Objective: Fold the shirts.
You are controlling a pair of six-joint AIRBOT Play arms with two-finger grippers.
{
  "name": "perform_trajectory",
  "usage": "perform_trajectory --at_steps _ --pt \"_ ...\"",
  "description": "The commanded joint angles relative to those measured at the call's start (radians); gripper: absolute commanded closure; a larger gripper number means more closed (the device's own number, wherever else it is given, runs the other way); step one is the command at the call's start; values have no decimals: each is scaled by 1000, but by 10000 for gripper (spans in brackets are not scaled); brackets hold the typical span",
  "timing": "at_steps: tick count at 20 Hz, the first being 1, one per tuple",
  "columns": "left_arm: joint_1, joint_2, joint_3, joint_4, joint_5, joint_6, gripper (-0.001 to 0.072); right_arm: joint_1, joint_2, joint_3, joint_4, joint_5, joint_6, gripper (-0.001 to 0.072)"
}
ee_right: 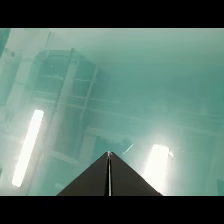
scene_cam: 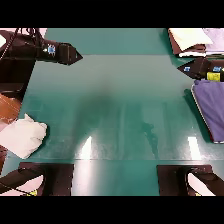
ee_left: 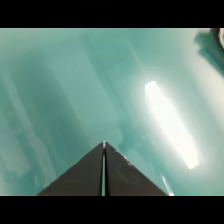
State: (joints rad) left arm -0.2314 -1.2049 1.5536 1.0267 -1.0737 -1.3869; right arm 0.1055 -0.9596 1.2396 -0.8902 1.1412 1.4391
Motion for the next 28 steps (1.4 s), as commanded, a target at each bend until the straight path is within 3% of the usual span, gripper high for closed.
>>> perform_trajectory --at_steps 1,5,10,12,14,17,21,22,23,24,28 --pt "34 13 23 14 -18 0 685 1 0 1 0 4 0 692" --pt "137 150 -27 301 -266 -7 686 -19 1 1 0 7 0 692" --pt "320 406 -383 551 -372 -87 669 -56 1 1 0 11 0 692" --pt "378 447 -551 600 -377 -124 93 -57 0 1 -1 10 0 692" --pt "412 446 -709 622 -333 -134 56 -57 0 1 0 10 0 693" --pt "421 446 -904 655 -196 -145 57 -57 0 1 0 9 0 692" --pt "421 446 -1000 661 -124 -163 64 -57 0 1 0 1 0 692" --pt "421 446 -998 662 -124 -163 227 -57 0 1 0 -7 0 692" --pt "421 446 -990 661 -124 -163 493 -57 0 1 0 -15 0 692" --pt "421 447 -977 661 -123 -162 676 -57 0 1 0 -17 0 692" --pt "421 447 -768 652 -175 -187 685 -57 2 2 9 -30 0 692"
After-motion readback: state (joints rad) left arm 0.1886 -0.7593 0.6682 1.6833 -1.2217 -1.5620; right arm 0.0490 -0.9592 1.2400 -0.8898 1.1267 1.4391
